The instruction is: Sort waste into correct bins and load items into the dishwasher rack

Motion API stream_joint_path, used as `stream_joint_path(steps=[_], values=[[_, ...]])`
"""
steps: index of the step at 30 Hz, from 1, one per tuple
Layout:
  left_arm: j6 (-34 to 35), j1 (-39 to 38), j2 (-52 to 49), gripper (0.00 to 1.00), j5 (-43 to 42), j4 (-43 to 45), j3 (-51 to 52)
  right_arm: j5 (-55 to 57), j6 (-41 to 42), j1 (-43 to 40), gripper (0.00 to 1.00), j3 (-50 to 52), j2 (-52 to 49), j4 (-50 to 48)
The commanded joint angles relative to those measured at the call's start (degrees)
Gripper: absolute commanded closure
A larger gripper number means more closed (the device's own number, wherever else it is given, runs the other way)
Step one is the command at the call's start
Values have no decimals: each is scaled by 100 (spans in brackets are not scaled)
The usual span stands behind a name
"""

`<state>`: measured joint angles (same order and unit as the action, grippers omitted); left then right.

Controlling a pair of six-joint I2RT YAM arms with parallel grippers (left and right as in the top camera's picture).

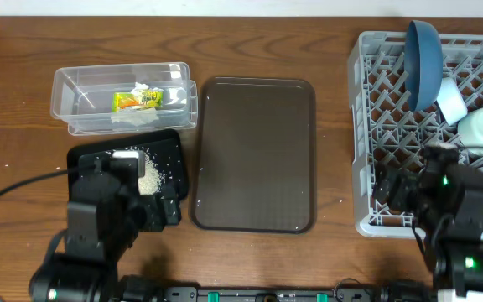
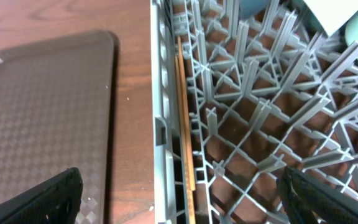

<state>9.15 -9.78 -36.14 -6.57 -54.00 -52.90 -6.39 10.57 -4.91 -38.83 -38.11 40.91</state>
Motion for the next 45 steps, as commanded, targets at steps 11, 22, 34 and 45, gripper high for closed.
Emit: stream_joint_path(steps=[11, 22, 34, 45], values=[[9, 0, 254, 0, 103, 13, 57, 37, 160, 85, 1, 192, 323, 925], [9, 0, 254, 0, 103, 13, 57, 37, 162, 85, 1, 192, 323, 1139], [9, 0, 254, 1, 103, 13, 57, 39, 160, 146, 1, 216, 466, 1143], [11, 0, 254, 1, 103, 13, 57, 382, -103, 518, 1, 1233, 2299, 157]])
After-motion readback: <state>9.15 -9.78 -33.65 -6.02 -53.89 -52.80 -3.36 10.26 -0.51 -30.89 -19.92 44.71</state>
